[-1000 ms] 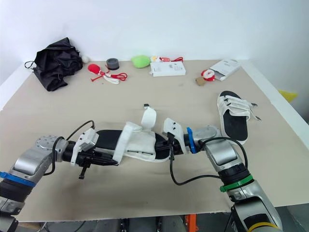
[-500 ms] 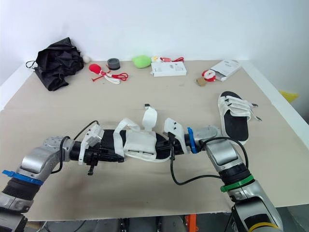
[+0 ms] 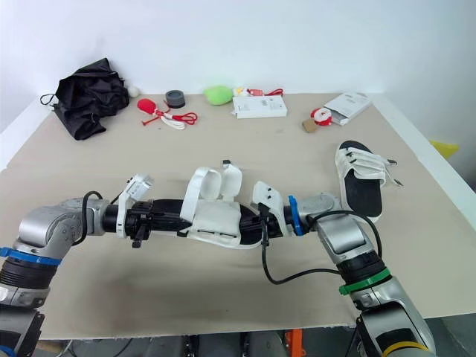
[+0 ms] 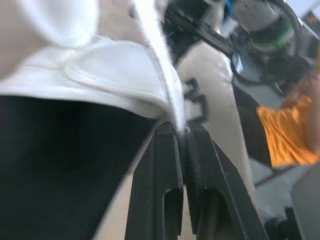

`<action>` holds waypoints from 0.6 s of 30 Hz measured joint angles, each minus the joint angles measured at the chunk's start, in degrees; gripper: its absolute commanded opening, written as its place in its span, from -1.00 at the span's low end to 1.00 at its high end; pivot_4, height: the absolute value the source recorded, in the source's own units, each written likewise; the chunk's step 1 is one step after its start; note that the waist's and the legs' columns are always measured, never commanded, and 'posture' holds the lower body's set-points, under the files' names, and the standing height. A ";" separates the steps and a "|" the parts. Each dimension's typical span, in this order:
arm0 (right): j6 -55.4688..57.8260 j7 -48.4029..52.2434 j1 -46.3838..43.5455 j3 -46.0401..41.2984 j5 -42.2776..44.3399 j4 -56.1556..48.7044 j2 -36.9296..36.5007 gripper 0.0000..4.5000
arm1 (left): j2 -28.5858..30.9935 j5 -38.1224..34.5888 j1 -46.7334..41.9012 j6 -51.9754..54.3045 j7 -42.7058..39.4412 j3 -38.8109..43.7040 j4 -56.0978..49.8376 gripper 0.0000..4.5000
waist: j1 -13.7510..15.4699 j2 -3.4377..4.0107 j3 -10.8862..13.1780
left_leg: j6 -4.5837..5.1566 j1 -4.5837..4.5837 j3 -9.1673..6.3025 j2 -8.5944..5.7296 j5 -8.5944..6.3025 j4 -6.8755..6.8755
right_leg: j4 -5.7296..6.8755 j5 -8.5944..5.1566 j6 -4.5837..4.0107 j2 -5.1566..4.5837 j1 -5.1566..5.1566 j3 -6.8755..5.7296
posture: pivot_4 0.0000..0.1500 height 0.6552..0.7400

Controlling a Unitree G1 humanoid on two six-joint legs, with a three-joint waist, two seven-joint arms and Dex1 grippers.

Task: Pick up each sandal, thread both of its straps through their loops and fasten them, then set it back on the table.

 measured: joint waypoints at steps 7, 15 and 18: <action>-0.02 -0.02 -0.13 0.16 0.00 0.08 0.01 -1.00 | 0.05 -0.51 -0.36 -0.37 -0.43 0.25 0.01 -0.91 | -0.01 0.00 0.00 | 0.00 0.00 0.01 0.00 0.00 -0.01 | 0.00 -0.01 -0.02 0.01 -0.01 0.01 | 1.00 1.00; -0.32 -0.14 -0.24 0.30 -0.01 0.19 0.04 -1.00 | -4.11 -7.01 -8.78 7.76 4.36 4.52 0.91 -0.91 | -0.03 -0.03 0.00 | 0.01 -0.03 -0.02 -0.01 0.01 0.14 | 0.01 0.07 0.09 0.01 0.05 0.02 | 1.00 1.00; -0.37 -0.05 -0.36 0.35 0.00 0.42 0.05 -1.00 | -2.80 -7.29 -9.86 9.17 3.91 4.27 1.93 -0.91 | -0.11 -0.03 0.01 | 0.01 -0.02 0.00 -0.03 0.00 0.08 | 0.00 0.05 0.06 0.03 0.02 0.06 | 1.00 1.00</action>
